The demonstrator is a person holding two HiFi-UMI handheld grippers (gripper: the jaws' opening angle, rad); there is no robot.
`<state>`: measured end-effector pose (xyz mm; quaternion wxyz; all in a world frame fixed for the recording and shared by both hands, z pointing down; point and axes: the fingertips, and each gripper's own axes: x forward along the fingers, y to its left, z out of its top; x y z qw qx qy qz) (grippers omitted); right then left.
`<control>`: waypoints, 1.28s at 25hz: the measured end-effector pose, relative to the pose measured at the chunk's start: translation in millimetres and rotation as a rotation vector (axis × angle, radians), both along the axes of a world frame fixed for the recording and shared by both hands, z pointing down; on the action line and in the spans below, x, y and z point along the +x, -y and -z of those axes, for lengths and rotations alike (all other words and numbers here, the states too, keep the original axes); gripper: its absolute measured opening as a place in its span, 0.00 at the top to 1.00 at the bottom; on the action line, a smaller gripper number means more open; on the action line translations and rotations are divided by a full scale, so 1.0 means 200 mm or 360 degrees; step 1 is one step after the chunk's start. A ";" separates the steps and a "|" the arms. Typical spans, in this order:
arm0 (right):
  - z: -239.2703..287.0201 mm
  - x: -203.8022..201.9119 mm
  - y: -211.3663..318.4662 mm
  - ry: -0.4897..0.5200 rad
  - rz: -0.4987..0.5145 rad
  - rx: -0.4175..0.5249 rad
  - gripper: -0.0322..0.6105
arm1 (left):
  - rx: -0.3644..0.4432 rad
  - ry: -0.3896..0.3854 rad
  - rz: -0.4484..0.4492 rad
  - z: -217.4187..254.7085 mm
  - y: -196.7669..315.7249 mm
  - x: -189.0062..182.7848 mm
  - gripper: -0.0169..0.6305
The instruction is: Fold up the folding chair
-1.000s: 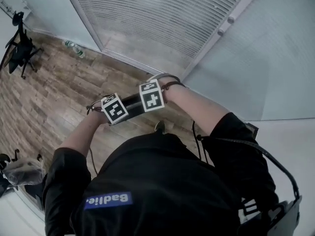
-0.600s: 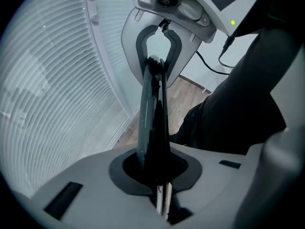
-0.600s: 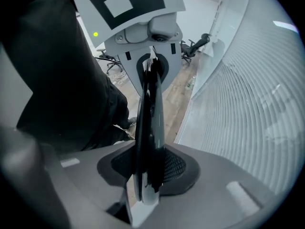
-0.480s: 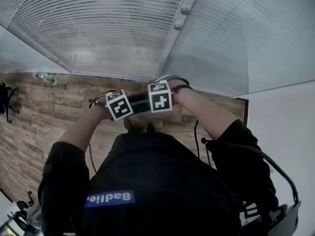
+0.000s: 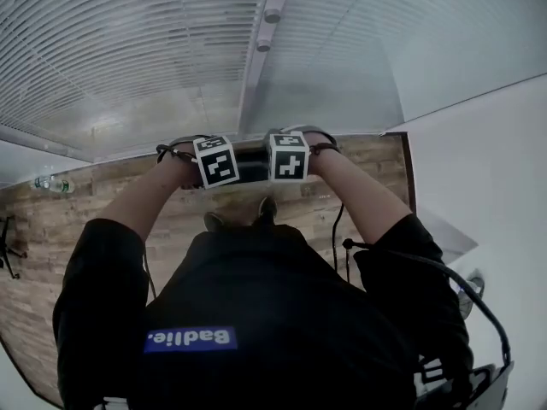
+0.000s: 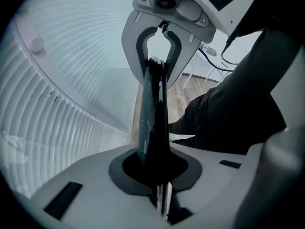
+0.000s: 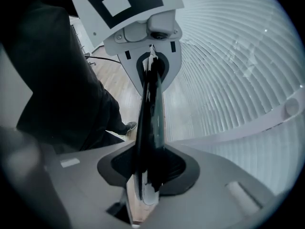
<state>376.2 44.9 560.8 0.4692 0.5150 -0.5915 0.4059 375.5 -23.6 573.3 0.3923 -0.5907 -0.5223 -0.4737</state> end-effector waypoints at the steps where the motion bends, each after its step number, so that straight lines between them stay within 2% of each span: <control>1: -0.04 -0.02 -0.02 -0.0007 -0.0014 0.0005 0.78 | 0.0007 -0.0006 -0.0014 -0.04 -0.02 -0.02 0.90; 5: -0.07 -0.02 -0.07 -0.0017 -0.0026 0.0035 0.78 | 0.0031 -0.0017 -0.0025 -0.07 -0.07 -0.01 0.90; 14: -0.16 0.25 -0.27 0.0041 0.0043 0.0052 0.78 | 0.0056 0.0029 0.0060 -0.13 -0.27 0.24 0.90; 20: -0.16 0.38 -0.30 0.0077 0.0072 0.0068 0.78 | 0.0046 0.0030 0.0107 -0.13 -0.30 0.37 0.90; 25: -0.17 0.45 -0.29 0.0060 0.0045 0.0109 0.77 | 0.0014 -0.0024 0.0110 -0.14 -0.29 0.44 0.88; 32: -0.17 0.55 -0.26 -0.0044 0.0000 0.0144 0.76 | -0.0087 -0.0204 0.0125 -0.11 -0.27 0.54 0.82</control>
